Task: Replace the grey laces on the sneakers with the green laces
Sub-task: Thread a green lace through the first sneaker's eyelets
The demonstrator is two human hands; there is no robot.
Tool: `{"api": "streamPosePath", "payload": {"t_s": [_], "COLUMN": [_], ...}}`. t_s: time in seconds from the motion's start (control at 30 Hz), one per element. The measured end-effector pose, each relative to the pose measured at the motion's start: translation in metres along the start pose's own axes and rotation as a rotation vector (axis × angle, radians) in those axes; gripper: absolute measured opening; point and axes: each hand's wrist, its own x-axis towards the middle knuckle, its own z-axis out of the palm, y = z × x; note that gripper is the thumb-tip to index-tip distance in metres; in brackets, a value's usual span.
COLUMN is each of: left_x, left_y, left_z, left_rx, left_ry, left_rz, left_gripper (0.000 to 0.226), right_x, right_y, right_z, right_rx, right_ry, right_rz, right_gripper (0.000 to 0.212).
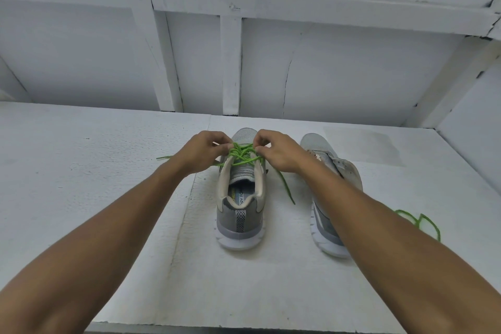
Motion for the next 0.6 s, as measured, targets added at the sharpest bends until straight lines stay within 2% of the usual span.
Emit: {"api": "streamPosePath", "payload": {"t_s": [0.1, 0.33, 0.43, 0.6], "left_x": [0.000, -0.009, -0.009, -0.006], "left_y": [0.003, 0.005, 0.004, 0.004], "left_z": [-0.001, -0.005, -0.005, -0.006], "left_rx": [-0.022, -0.308, -0.318, -0.277], "left_ry": [-0.012, -0.080, -0.095, -0.093], "left_rz": [0.010, -0.056, -0.065, -0.086], "left_gripper": [0.010, 0.010, 0.010, 0.011], "right_x": [0.001, 0.002, 0.002, -0.001], "right_y": [0.001, -0.004, -0.005, -0.009], "right_z": [0.000, 0.006, 0.004, -0.003], "right_rx": [0.002, -0.052, -0.097, -0.038], "right_ry": [0.004, 0.023, 0.008, -0.007], "right_rz": [0.018, 0.033, 0.083, 0.095], "right_gripper": [0.005, 0.011, 0.012, 0.011]}}
